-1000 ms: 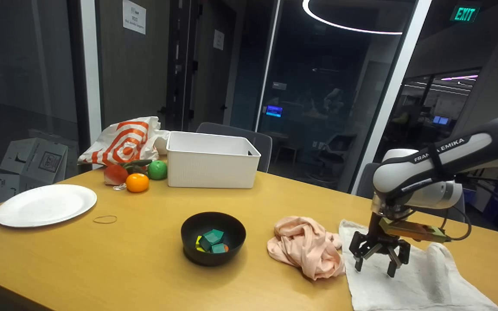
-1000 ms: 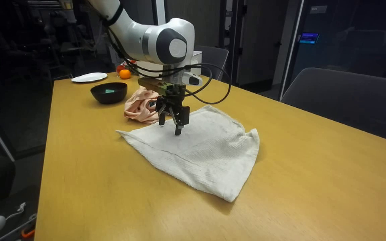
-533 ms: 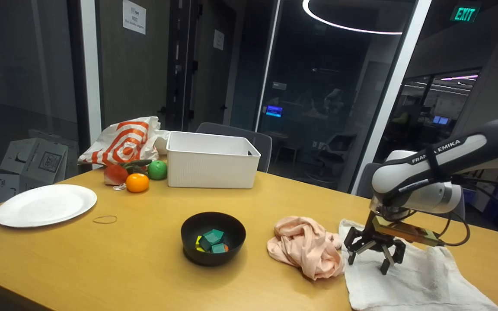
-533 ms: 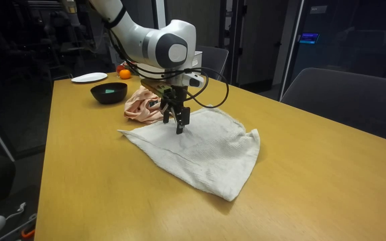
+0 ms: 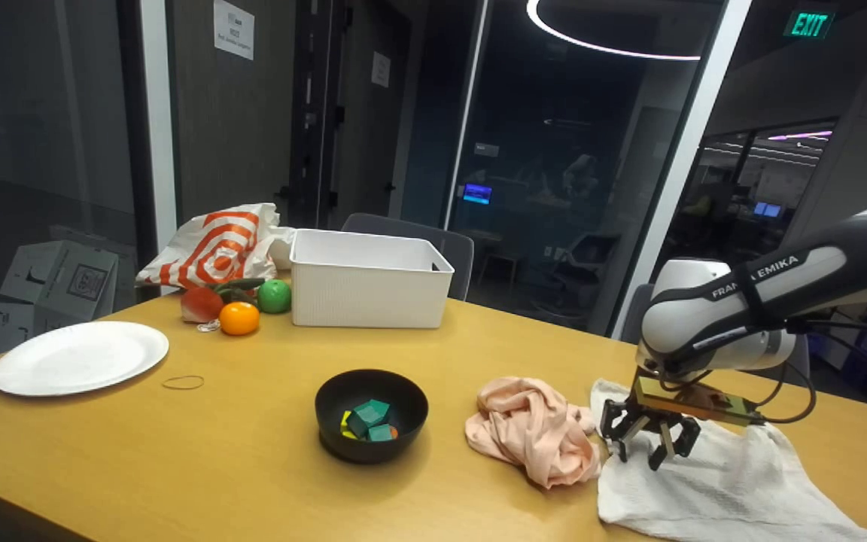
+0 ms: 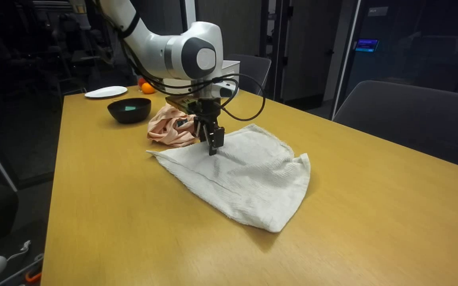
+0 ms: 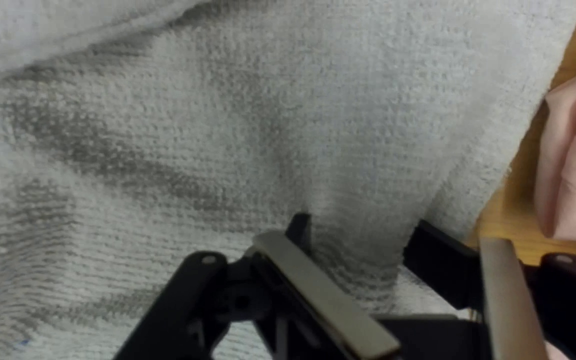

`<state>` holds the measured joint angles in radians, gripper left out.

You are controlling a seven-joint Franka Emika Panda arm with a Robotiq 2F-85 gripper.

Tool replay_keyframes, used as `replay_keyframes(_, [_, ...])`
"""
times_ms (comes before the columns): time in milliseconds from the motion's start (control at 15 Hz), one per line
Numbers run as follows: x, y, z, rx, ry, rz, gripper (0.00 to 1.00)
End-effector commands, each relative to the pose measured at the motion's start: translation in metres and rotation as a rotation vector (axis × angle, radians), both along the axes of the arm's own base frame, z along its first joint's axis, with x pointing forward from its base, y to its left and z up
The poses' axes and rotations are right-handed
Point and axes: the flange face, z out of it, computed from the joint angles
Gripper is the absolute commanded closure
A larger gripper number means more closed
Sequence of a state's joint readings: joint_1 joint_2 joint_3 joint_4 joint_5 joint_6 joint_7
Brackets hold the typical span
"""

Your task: Remove the pink shirt from the white towel, move it to the left and slide the white towel to the right

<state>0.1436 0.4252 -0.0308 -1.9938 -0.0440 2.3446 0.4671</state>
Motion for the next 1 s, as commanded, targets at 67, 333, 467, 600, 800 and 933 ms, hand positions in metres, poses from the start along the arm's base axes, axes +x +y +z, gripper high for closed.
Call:
replay_keyframes(67, [-0.002,-0.007,0.019,-0.085,-0.033,-0.011,0.86])
replay_keyframes(333, [-0.001,-0.038,0.060,-0.220,-0.116,-0.043,1.00])
replay_keyframes(467, [-0.002,-0.057,0.084,-0.267,-0.160,-0.083,0.99])
replay_keyframes(600, [-0.006,-0.075,0.111,-0.318,-0.201,-0.128,0.99])
replay_keyframes(800, [-0.019,-0.106,0.148,-0.431,-0.232,-0.221,0.99])
replay_keyframes(933, [-0.033,-0.131,0.167,-0.539,-0.212,-0.287,0.99])
